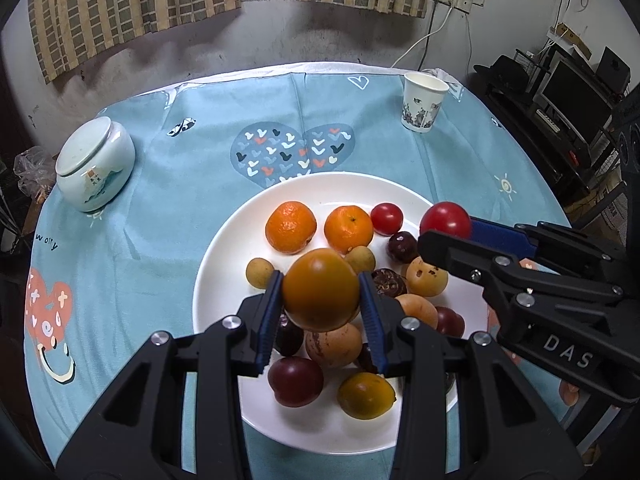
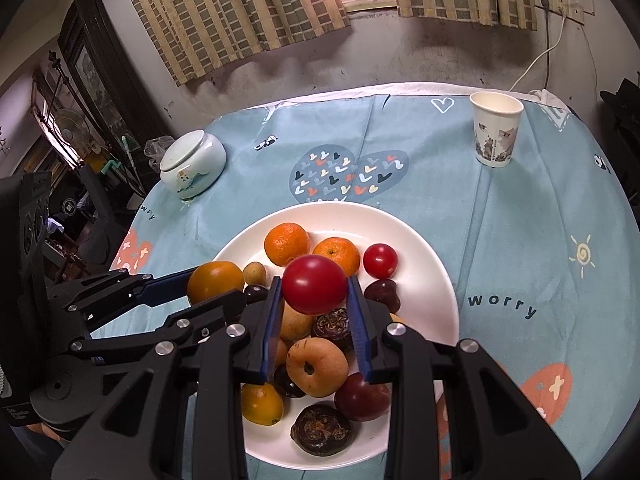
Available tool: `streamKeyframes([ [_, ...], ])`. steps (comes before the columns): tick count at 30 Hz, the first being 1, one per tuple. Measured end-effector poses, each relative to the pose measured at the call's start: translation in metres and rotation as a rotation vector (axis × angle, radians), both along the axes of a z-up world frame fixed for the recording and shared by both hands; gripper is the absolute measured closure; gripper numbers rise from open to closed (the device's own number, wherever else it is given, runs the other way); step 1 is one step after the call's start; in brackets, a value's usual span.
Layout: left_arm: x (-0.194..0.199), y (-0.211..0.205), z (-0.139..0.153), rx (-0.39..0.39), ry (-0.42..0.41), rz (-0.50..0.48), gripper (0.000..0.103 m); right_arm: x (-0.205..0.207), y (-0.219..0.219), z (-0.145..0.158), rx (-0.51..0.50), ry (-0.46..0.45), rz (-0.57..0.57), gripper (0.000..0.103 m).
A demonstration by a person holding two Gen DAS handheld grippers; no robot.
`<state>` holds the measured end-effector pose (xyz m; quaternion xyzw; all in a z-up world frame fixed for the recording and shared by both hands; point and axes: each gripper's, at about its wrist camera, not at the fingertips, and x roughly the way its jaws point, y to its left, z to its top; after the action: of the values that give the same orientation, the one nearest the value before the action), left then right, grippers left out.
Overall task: Organize fruits
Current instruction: 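Carry the orange and red tomato onto the plate and open both tools, then raise both open tools away from the plate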
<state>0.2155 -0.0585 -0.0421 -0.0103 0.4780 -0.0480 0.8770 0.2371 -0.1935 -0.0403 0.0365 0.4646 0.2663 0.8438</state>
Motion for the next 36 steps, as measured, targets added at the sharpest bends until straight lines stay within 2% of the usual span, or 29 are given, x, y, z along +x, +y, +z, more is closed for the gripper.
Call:
streamKeyframes([
  [6, 0.004, -0.002, -0.006, 0.016, 0.015, -0.001, 0.065, 0.008, 0.004, -0.005, -0.026, 0.023, 0.016, 0.07],
  [13, 0.008, -0.001, -0.019, 0.025, 0.053, 0.008, 0.064, 0.018, 0.012, -0.021, -0.109, 0.078, 0.018, 0.069],
  [15, 0.007, -0.001, -0.02, 0.039, 0.048, 0.015, 0.059, 0.018, 0.011, -0.021, -0.11, 0.078, 0.017, 0.068],
  [16, 0.006, -0.001, -0.02, 0.039, 0.043, 0.016, 0.05, 0.018, 0.01, -0.021, -0.109, 0.075, 0.014, 0.068],
  [17, 0.005, -0.001, -0.019, 0.04, 0.038, 0.018, 0.046, 0.018, 0.009, -0.02, -0.107, 0.07, 0.011, 0.068],
  [19, 0.004, 0.0, -0.018, 0.044, 0.033, 0.02, 0.046, 0.018, 0.008, -0.018, -0.101, 0.066, 0.006, 0.068],
  [22, 0.002, 0.001, -0.019, 0.049, 0.041, 0.028, 0.039, 0.02, 0.004, -0.012, -0.087, 0.061, -0.008, 0.067],
  [26, -0.002, 0.002, -0.015, 0.051, 0.038, 0.032, 0.038, 0.018, -0.005, -0.002, -0.052, 0.056, -0.031, 0.067],
  [30, -0.01, 0.001, 0.0, 0.07, -0.005, 0.042, 0.031, 0.003, -0.015, 0.011, -0.027, 0.031, -0.044, 0.067],
  [32, -0.016, 0.001, 0.012, 0.09, -0.05, 0.048, 0.022, -0.012, -0.024, 0.019, -0.013, 0.016, -0.056, 0.067],
  [36, -0.034, 0.003, 0.046, 0.071, -0.144, 0.065, 0.02, -0.051, -0.046, 0.029, 0.035, 0.009, -0.09, 0.067],
])
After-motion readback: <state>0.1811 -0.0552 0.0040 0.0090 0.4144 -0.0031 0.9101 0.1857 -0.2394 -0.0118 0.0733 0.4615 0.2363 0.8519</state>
